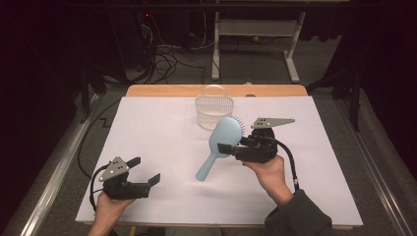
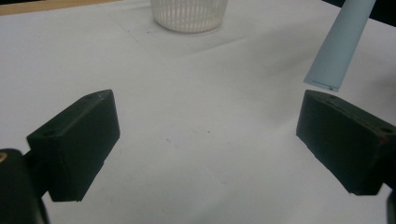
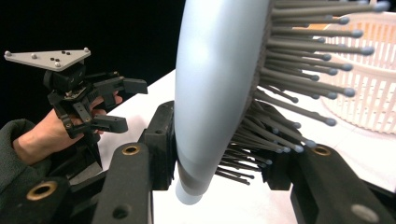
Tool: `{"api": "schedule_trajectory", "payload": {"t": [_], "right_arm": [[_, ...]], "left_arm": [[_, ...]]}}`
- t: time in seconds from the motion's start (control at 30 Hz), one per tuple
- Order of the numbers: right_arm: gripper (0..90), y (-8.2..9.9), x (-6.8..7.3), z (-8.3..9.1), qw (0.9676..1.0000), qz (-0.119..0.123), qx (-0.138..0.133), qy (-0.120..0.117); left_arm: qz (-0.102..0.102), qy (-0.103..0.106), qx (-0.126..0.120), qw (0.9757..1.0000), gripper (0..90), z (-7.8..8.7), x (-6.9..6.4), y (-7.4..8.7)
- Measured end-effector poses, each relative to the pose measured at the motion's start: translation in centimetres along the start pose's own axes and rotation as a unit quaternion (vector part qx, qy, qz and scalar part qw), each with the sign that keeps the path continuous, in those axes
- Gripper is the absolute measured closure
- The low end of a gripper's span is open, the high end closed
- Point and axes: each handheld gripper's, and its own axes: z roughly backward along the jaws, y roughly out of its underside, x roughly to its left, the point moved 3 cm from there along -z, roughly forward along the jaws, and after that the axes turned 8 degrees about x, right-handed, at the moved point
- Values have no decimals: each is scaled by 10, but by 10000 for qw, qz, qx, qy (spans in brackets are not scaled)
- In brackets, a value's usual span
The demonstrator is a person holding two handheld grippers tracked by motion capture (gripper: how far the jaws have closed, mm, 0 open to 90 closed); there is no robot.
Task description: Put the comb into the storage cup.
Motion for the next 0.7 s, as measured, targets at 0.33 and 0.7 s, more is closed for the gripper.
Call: {"api": "schedule_trajectory", "payload": {"t": [0.33,0.7], "right_arm": [[555,-1,-5,7,10000,-60,59,49],[551,-3,-11,13,9998,-148,85,137]], "left_arm": [[109,-82,-75,9999,54,3,6,4],[179,-191,-138,9996,54,6,10,6]]}}
